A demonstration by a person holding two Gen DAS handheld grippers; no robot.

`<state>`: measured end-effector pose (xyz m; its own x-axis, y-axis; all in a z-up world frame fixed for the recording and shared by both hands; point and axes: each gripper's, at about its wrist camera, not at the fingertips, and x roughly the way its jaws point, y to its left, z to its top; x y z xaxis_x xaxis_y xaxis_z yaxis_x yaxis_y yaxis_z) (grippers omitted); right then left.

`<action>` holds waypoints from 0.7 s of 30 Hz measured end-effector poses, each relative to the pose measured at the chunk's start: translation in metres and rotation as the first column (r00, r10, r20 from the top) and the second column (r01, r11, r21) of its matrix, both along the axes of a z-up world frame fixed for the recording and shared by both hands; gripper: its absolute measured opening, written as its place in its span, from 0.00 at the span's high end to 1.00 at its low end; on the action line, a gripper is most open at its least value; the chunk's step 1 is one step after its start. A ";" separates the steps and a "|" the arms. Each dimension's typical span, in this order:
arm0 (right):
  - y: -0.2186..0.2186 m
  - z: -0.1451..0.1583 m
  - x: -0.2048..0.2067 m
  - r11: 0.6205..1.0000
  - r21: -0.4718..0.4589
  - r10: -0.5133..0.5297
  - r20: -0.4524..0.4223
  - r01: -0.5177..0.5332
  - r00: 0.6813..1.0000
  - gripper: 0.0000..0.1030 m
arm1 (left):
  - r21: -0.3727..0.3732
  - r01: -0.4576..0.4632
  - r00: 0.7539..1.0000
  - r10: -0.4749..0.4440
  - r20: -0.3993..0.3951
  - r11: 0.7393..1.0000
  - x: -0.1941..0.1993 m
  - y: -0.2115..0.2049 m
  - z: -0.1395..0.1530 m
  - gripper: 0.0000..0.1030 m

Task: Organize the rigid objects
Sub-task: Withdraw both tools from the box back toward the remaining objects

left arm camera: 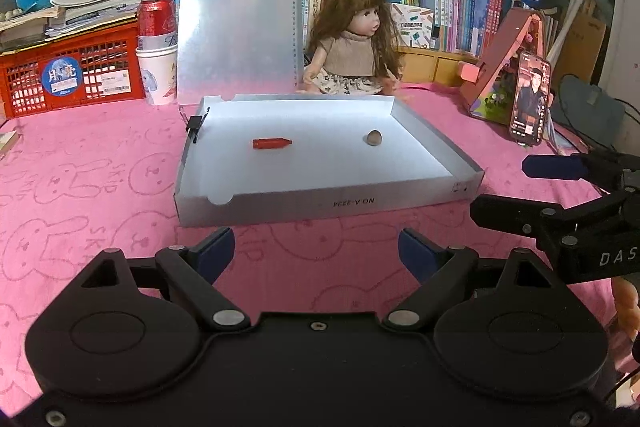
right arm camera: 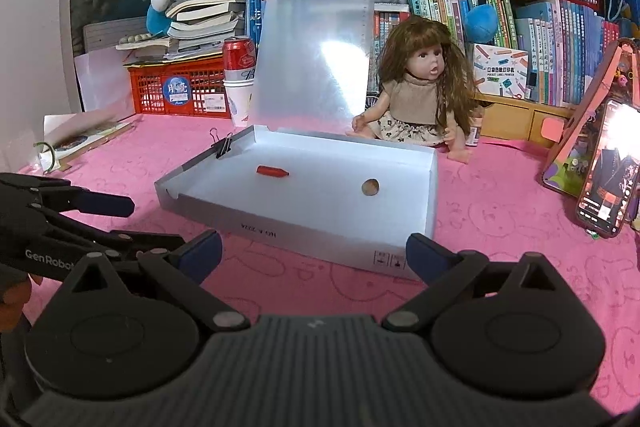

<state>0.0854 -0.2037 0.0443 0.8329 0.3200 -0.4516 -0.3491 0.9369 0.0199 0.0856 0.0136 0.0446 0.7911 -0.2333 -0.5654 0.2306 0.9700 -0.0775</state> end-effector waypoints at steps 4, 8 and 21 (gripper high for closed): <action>-0.001 -0.006 -0.006 1.000 -0.005 0.000 -0.005 0.000 1.000 0.01 | 0.002 -0.010 1.000 0.010 0.004 1.000 -0.008 0.002 -0.003 0.14; -0.003 -0.011 -0.011 1.000 -0.001 -0.005 -0.006 0.005 1.000 0.01 | 0.003 -0.020 1.000 0.020 0.008 1.000 -0.015 0.004 -0.007 0.14; -0.004 -0.023 -0.029 1.000 -0.030 0.007 0.028 -0.006 1.000 0.00 | 0.015 -0.028 0.999 0.027 0.034 1.000 -0.035 0.008 -0.016 0.14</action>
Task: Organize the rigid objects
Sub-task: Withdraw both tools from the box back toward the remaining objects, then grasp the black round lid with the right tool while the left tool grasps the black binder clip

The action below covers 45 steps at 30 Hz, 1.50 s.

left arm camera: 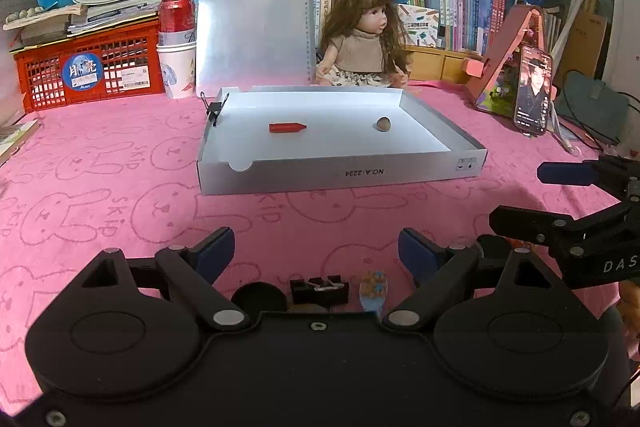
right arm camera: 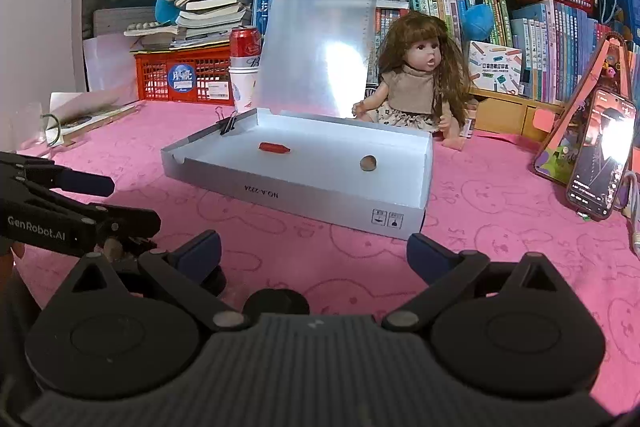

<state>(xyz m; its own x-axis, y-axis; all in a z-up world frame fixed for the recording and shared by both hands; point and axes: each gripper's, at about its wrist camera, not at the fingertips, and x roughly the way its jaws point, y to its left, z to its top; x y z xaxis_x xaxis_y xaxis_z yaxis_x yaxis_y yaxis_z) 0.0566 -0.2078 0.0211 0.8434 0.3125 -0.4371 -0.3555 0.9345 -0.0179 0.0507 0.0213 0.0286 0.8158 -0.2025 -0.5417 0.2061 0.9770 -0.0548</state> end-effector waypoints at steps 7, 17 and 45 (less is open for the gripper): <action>0.006 -0.005 -0.006 1.000 -0.027 0.015 0.005 -0.015 1.000 0.00 | 0.011 0.003 1.000 -0.003 -0.008 1.000 -0.005 0.000 -0.005 0.14; 0.005 -0.011 -0.007 1.000 -0.029 0.006 -0.011 -0.006 1.000 0.00 | 0.004 -0.008 0.999 0.008 -0.033 1.000 -0.006 0.004 -0.011 0.14; 0.003 -0.023 -0.004 1.000 -0.015 0.003 -0.083 -0.004 0.997 0.39 | -0.011 -0.024 0.999 0.023 -0.046 1.000 -0.008 0.008 -0.014 0.38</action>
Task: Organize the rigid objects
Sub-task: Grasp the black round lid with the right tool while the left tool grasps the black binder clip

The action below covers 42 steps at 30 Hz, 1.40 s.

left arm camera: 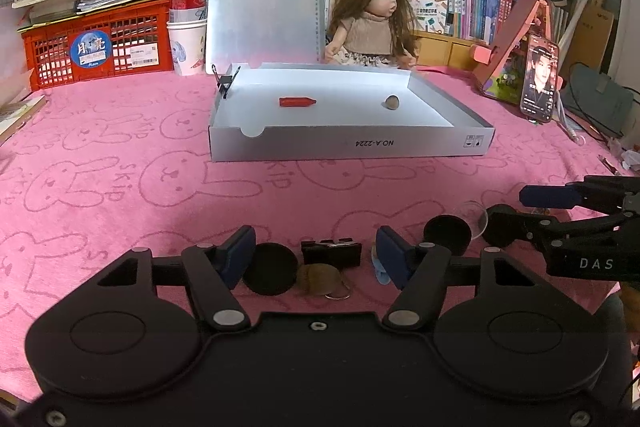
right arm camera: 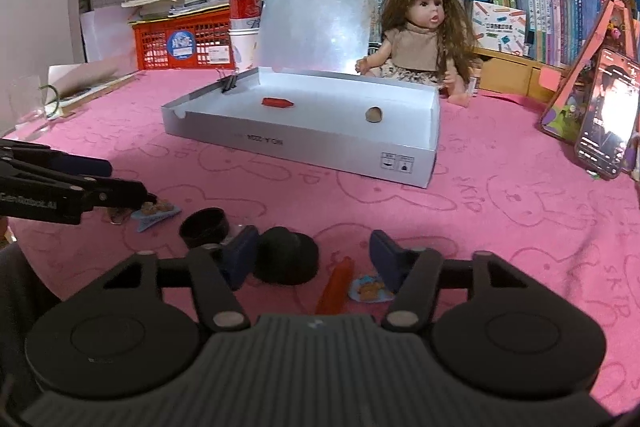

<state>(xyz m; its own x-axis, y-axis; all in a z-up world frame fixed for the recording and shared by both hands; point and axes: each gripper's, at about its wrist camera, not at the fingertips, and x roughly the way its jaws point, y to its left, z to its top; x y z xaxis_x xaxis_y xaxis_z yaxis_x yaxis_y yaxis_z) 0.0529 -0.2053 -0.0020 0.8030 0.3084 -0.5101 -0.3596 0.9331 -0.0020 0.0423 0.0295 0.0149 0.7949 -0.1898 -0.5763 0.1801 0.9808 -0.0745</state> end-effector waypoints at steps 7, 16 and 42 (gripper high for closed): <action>0.007 0.003 -0.002 1.000 -0.016 0.019 0.019 -0.019 1.000 0.58 | -0.004 0.000 1.000 0.000 -0.003 1.000 -0.001 0.000 0.001 0.40; 0.007 -0.001 0.000 0.999 0.021 0.040 -0.019 -0.039 0.999 0.59 | 0.000 0.006 1.000 -0.006 -0.005 1.000 -0.003 -0.002 0.000 0.41; 0.007 -0.004 0.000 0.999 0.042 0.025 -0.032 -0.024 0.999 0.53 | 0.015 0.028 1.000 -0.028 0.008 0.999 -0.010 -0.008 -0.001 0.41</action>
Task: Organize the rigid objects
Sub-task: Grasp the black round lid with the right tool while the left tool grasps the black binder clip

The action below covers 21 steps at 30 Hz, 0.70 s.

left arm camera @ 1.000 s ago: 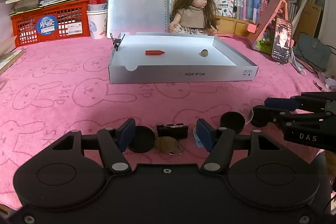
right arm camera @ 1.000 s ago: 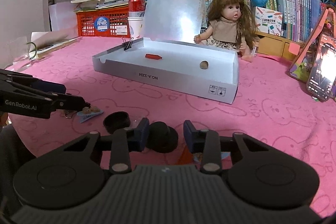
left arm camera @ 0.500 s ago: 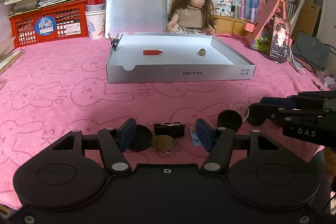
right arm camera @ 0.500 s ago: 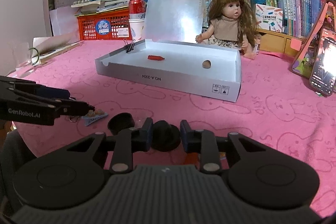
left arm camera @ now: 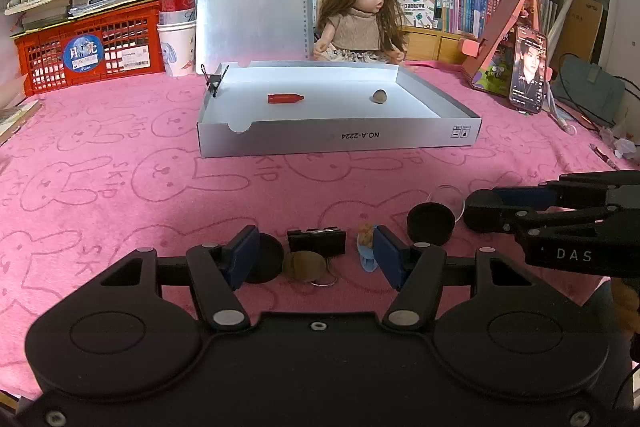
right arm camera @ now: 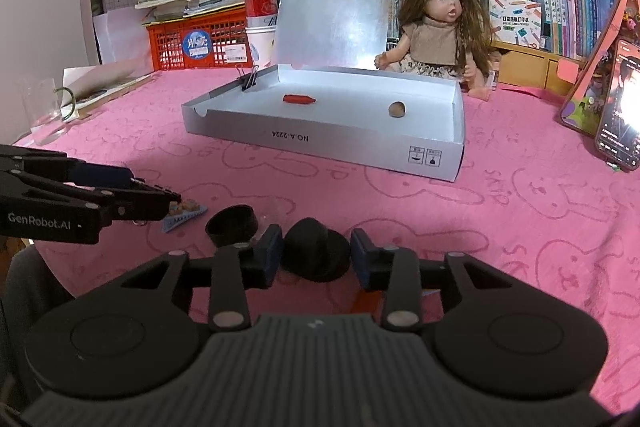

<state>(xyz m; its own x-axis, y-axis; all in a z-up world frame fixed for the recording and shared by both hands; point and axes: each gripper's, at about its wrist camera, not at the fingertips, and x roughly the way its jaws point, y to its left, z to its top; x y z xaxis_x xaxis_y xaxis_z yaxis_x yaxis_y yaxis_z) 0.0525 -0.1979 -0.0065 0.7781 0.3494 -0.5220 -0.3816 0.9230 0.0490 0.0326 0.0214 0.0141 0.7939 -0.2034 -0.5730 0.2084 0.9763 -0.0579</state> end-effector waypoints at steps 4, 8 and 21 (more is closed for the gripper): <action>-0.001 0.003 -0.004 1.000 -0.008 -0.013 0.028 0.013 1.000 0.50 | 0.007 0.000 1.000 0.000 0.010 1.000 -0.002 0.002 0.001 0.41; -0.001 0.007 -0.010 1.000 -0.031 0.004 0.055 -0.002 0.998 0.44 | 0.000 -0.002 1.000 0.002 0.008 1.000 -0.004 0.004 0.003 0.42; 0.023 -0.001 -0.017 0.979 -0.205 0.050 0.121 -0.025 0.991 0.70 | -0.009 0.006 1.000 -0.005 0.020 1.000 -0.005 0.003 0.008 0.52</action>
<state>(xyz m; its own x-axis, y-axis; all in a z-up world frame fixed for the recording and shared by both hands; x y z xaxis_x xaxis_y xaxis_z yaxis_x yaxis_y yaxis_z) 0.0353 -0.1753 -0.0075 0.8299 0.2766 -0.4846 -0.4074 0.8938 -0.1875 0.0279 0.0242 0.0222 0.8039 -0.2132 -0.5553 0.2150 0.9746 -0.0629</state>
